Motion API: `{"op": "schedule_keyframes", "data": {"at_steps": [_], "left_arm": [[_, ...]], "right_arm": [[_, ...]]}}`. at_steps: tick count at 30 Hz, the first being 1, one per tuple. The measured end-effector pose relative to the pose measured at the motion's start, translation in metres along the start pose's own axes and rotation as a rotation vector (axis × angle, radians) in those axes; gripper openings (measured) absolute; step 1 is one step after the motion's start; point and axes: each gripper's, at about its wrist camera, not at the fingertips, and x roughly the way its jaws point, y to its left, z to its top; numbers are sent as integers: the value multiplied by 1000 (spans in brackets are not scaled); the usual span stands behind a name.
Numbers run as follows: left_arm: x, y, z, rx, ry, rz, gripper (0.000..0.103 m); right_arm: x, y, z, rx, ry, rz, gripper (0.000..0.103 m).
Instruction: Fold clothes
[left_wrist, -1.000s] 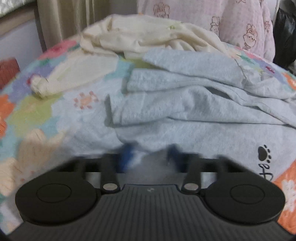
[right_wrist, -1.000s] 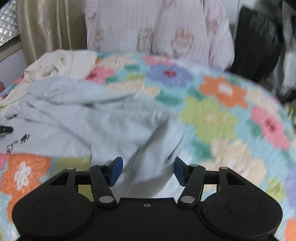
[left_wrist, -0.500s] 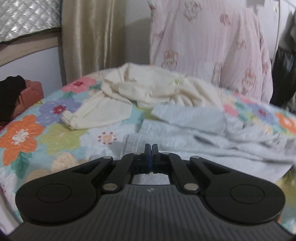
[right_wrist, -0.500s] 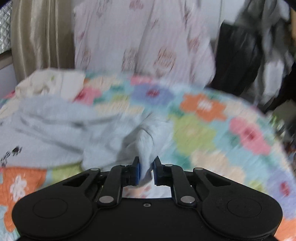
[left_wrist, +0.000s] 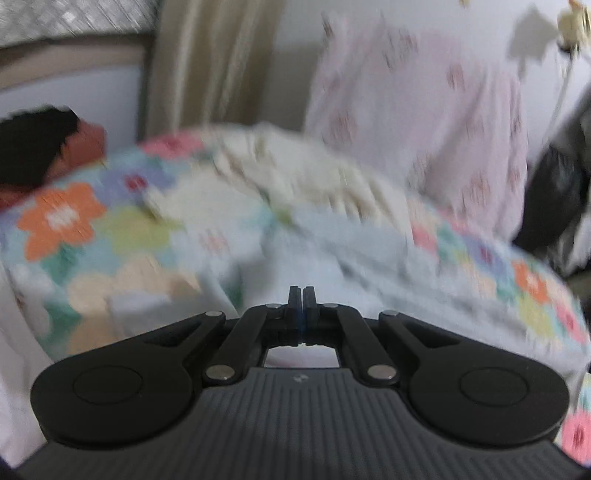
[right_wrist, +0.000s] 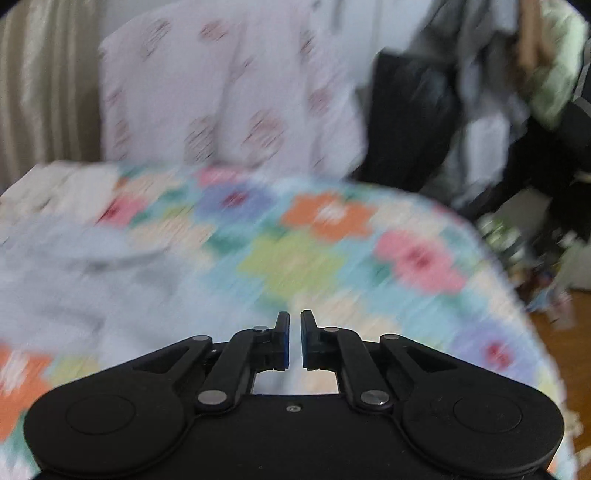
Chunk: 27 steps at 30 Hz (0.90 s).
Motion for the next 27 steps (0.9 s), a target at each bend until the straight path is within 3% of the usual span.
{"op": "schedule_keyframes", "data": {"at_steps": [3, 6, 10, 14, 15, 18, 27], "left_arm": [[19, -11, -11, 50, 61, 5, 0], [28, -15, -21, 86, 97, 15, 0], [42, -14, -36, 121, 132, 56, 1], [61, -4, -42, 130, 163, 110, 4], [65, -1, -42, 132, 169, 122, 6], [75, 9, -40, 133, 163, 147, 28], [90, 14, -29, 120, 154, 111, 37]], "right_arm": [[3, 33, -34, -24, 32, 74, 31], [-3, 59, -53, -19, 31, 98, 33], [-12, 80, -66, -22, 11, 96, 46], [-6, 92, -72, -68, 7, 77, 52], [-3, 94, -73, -82, 8, 73, 54], [9, 101, -71, -103, 14, 65, 61], [15, 104, -67, -78, 15, 145, 62]]}}
